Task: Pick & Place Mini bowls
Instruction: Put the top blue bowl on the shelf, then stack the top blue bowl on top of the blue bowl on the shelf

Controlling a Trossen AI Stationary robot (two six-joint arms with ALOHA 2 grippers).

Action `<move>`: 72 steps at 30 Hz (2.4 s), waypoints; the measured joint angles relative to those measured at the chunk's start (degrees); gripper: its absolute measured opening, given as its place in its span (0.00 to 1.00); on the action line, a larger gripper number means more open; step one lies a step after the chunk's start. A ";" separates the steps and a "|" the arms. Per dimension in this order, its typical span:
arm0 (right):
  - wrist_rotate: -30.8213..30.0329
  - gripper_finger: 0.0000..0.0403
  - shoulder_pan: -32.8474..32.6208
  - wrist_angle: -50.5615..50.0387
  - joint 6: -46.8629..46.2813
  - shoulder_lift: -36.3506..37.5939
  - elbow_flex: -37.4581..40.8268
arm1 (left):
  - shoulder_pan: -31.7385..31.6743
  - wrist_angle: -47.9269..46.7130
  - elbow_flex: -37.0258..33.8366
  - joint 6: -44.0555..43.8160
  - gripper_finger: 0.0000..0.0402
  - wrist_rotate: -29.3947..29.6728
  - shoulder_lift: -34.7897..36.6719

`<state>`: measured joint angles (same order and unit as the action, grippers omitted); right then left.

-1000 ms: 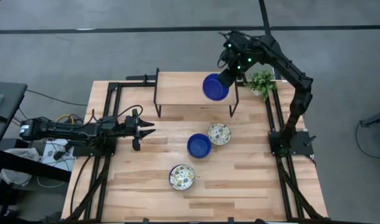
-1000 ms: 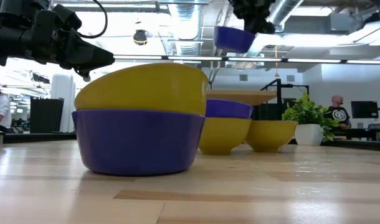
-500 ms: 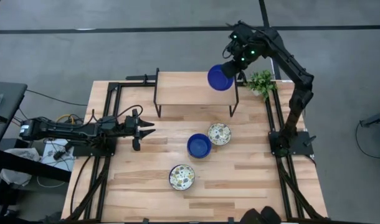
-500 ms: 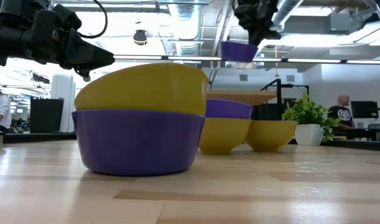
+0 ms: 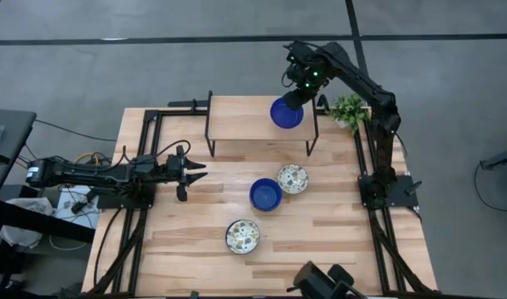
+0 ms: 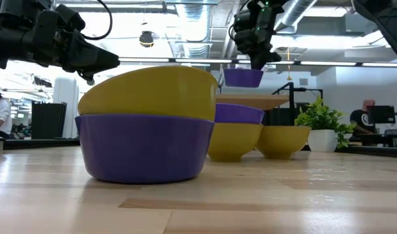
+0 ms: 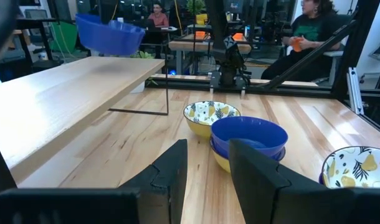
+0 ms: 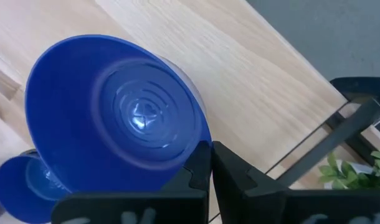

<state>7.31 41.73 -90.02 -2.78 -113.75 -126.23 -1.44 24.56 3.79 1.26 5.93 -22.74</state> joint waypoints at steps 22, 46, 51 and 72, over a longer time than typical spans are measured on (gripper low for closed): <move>2.38 0.00 3.42 -0.02 4.32 0.12 5.98 | 0.00 -0.02 0.00 0.00 0.29 0.00 0.00; 0.24 0.00 4.85 2.20 4.77 0.09 7.93 | -0.02 0.00 0.00 0.00 0.29 0.00 0.00; 0.20 0.00 4.85 2.23 4.77 0.09 7.93 | -0.01 0.04 0.00 0.00 0.29 0.00 0.00; 0.04 0.17 4.37 3.36 4.31 0.09 7.98 | -0.01 0.42 0.00 0.00 0.29 0.00 0.00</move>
<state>7.35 46.11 -86.66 1.54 -113.67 -118.26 -1.45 24.97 3.79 1.26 5.93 -22.74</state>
